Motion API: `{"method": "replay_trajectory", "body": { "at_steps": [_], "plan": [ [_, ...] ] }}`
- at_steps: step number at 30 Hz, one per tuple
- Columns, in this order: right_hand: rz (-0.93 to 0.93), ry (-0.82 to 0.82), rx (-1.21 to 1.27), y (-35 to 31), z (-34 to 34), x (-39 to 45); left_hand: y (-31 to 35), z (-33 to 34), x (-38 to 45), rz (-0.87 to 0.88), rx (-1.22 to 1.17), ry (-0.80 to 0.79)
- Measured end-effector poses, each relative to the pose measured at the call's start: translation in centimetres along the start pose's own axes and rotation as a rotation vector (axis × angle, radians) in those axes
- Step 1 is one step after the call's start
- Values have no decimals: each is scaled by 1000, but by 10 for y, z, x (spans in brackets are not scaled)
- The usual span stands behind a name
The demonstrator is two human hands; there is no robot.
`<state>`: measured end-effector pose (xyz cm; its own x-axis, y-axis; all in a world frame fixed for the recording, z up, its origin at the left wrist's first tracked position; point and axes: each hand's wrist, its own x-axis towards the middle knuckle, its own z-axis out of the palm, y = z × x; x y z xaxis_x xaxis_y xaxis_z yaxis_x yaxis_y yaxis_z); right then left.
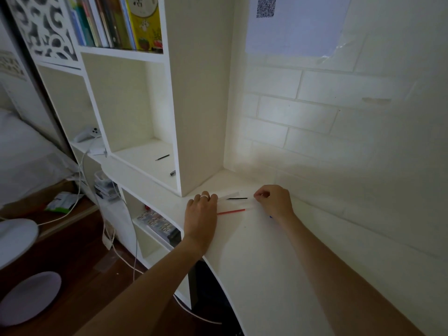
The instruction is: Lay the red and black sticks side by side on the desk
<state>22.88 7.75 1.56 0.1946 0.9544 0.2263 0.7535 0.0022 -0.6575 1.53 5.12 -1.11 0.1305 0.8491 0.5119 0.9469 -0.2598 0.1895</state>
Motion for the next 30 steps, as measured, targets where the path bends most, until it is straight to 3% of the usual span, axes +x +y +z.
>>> {"method": "replay_trajectory", "body": {
  "at_steps": [12, 15, 18, 20, 26, 30],
  "plan": [
    [-69, 77, 0, -1, 4, -6, -2, 4, 1, -12, 19, -10],
    [-250, 163, 29, -13, -2, -17, -1, 2, 0, 15, 3, 4],
    [-468, 31, -23, -26, -6, -33, 0, 1, -2, 79, -8, 48],
    [-513, -36, -99, -30, -7, -39, 1, 2, -4, 117, -37, 81],
    [-478, -59, -167, -29, -7, -48, 0, 1, -6, 227, -91, 137],
    [-397, 33, -85, -24, -5, -56, 1, -2, -6, 178, -84, 179]
  ]
}}
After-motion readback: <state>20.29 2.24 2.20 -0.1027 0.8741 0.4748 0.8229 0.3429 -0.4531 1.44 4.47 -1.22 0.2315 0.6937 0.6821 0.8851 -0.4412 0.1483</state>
